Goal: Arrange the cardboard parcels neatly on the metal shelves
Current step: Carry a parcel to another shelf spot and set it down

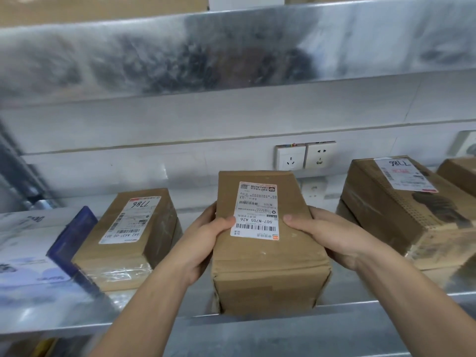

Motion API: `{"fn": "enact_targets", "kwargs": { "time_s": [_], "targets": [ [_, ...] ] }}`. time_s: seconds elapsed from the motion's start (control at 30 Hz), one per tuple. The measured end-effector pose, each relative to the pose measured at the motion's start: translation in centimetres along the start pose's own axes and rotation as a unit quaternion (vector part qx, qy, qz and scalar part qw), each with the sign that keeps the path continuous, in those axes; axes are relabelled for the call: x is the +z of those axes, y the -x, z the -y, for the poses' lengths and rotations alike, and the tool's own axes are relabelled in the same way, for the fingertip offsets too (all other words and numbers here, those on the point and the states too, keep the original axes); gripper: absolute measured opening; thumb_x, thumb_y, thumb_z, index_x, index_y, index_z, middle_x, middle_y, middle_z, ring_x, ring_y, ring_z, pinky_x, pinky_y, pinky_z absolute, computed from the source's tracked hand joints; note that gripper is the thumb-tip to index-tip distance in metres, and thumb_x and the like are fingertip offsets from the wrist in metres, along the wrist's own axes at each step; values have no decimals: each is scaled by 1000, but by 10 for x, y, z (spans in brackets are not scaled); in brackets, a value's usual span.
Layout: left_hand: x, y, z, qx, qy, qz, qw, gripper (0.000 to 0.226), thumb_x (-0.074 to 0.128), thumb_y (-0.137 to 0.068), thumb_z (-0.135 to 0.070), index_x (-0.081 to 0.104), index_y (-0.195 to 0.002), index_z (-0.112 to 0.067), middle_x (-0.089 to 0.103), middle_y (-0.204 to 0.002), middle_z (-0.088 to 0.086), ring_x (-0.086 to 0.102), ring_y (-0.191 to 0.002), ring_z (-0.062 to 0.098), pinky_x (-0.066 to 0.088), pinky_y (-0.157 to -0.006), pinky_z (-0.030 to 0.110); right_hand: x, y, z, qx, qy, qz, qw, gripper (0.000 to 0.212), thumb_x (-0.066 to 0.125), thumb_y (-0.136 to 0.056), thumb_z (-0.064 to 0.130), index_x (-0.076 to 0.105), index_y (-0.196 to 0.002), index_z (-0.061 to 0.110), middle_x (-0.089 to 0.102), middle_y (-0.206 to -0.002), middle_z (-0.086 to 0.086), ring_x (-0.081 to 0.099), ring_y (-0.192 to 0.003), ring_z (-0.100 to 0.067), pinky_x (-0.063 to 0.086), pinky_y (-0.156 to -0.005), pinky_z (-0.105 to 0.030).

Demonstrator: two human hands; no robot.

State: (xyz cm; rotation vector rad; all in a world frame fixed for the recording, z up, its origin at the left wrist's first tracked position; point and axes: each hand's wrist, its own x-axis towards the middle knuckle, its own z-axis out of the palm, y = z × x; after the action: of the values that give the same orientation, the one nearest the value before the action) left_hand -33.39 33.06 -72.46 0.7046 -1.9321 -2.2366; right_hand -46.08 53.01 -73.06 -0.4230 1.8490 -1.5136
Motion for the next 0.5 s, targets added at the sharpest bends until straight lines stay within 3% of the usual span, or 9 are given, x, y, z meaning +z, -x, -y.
{"fn": "enact_targets", "kwargs": {
  "time_s": [0.1,0.17,0.27,0.37,0.5],
  "targets": [
    [-6,2,-3,62,-2,-6,998,60,72,-85,-12,53,-135,-37,74,-121,-2,71,-109,21,54,-94,39,0,8,3,-51,-26,-22,998,42,70,-94,27,57,-134,26,77,-113,8,74,-104,-12,57,-87,-30],
    [-9,1,-5,103,-2,4,995,75,73,-70,-12,49,-136,-39,69,-129,-4,68,-115,20,53,-93,35,0,11,5,-85,-50,-35,995,51,71,-89,33,51,-136,30,78,-110,11,75,-98,-9,55,-77,-26],
    [-10,1,-5,146,-4,16,989,79,68,-65,-7,45,-132,-41,66,-132,-5,66,-118,17,53,-90,30,-1,13,8,-117,-85,-48,988,61,73,-78,46,52,-132,29,78,-103,12,73,-95,-10,51,-80,-30],
    [-13,0,-4,180,-16,10,984,75,65,-64,-6,45,-127,-43,65,-131,-3,64,-119,17,53,-87,26,-3,13,10,-117,-121,-48,984,50,75,-81,52,57,-122,29,77,-99,11,69,-101,-14,50,-85,-34],
    [-15,3,-5,208,-29,4,978,68,67,-63,-10,47,-121,-37,66,-126,-3,66,-112,10,52,-85,21,-4,12,14,-92,-163,-57,981,47,62,-81,60,61,-119,33,71,-115,2,67,-105,-17,51,-82,-36]
  ]
}}
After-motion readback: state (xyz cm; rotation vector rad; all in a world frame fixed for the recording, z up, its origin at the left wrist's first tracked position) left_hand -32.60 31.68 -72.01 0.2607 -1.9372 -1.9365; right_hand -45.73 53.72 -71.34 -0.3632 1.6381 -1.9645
